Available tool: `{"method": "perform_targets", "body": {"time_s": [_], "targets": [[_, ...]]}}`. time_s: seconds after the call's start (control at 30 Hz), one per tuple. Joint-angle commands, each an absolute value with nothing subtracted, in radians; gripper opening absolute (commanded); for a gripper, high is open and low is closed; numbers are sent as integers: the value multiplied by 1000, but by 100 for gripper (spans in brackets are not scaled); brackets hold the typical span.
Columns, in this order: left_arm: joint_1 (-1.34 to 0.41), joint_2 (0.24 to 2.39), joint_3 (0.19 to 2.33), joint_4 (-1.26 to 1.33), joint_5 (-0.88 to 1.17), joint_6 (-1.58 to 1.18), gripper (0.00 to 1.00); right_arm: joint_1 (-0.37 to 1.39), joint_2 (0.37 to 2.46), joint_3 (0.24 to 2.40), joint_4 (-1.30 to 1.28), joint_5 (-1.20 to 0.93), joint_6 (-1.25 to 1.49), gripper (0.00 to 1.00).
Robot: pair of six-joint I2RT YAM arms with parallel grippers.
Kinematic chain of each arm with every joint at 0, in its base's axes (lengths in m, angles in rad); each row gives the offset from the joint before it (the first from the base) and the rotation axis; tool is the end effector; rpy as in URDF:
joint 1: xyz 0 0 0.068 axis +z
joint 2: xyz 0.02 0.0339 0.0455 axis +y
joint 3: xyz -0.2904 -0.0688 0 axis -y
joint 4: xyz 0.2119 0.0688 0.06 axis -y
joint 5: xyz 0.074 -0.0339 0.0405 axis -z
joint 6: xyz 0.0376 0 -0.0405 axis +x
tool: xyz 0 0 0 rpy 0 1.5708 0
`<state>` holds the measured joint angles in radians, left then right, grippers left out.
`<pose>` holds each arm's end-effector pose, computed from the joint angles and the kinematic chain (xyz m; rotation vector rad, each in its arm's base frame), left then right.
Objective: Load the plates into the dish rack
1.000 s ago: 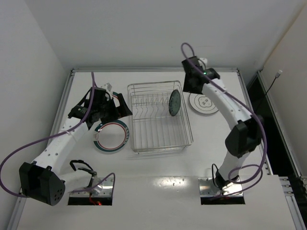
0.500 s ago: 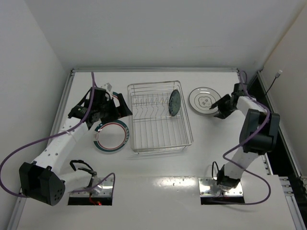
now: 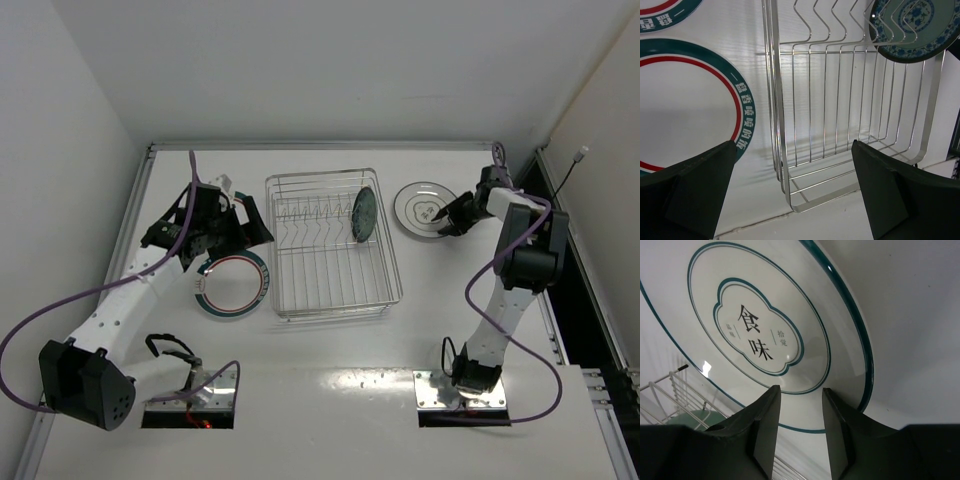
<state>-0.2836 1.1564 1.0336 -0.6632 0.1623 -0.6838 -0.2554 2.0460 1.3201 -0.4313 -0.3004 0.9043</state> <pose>0.1896 -0.0616 0.3343 -0.4048 2.4091 -0.6457 0.3853 -0.0891 0.1753 1.4528 2.3797 0.5861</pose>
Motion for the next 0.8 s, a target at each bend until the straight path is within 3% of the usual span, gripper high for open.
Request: {"method": "perform_targets", "body": {"time_s": [0.0,0.17,0.33,0.77], "targets": [[-275,1120,1045,-663,147,-669,99,-250,2049,1365,-463,-296,919,35],[-275,1120,1045,-663,147,-669,99,-250,1936,1301,-341,-330,910,35],[-275,1131,1045,-663,156,-669,99,-268,1870,1314,-397,-279,874,39],[-275,1140,1034,-653,156,-669,99,-377,1919,1235,-449,-291,853,39]]}}
